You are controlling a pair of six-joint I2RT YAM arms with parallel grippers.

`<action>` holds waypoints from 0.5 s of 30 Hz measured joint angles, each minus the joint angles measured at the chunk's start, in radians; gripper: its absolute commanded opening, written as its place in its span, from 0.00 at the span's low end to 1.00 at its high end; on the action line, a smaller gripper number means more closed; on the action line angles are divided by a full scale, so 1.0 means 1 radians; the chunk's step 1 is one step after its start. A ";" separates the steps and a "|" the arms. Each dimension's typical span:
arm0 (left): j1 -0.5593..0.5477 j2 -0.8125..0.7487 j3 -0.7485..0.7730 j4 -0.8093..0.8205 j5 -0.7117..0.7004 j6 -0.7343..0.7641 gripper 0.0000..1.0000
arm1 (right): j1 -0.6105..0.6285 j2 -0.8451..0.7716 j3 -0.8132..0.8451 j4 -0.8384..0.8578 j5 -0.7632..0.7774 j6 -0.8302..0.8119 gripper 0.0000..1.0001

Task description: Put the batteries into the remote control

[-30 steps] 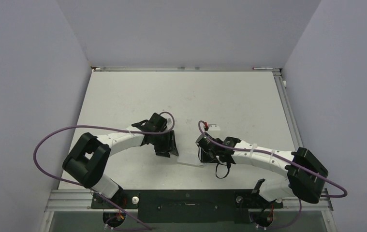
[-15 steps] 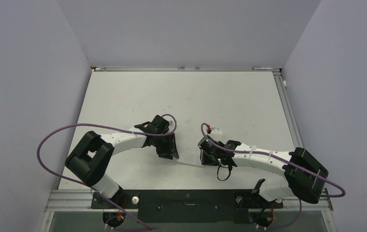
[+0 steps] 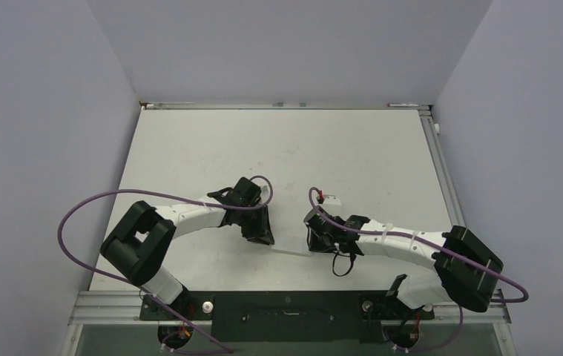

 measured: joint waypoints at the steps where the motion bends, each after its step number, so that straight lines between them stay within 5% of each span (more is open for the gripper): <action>1: -0.001 0.000 0.000 0.001 0.000 0.000 0.18 | 0.000 0.000 -0.001 0.004 0.000 0.000 0.16; 15: -0.013 0.013 0.004 0.007 0.000 -0.005 0.13 | -0.007 -0.022 -0.042 0.067 -0.005 -0.007 0.17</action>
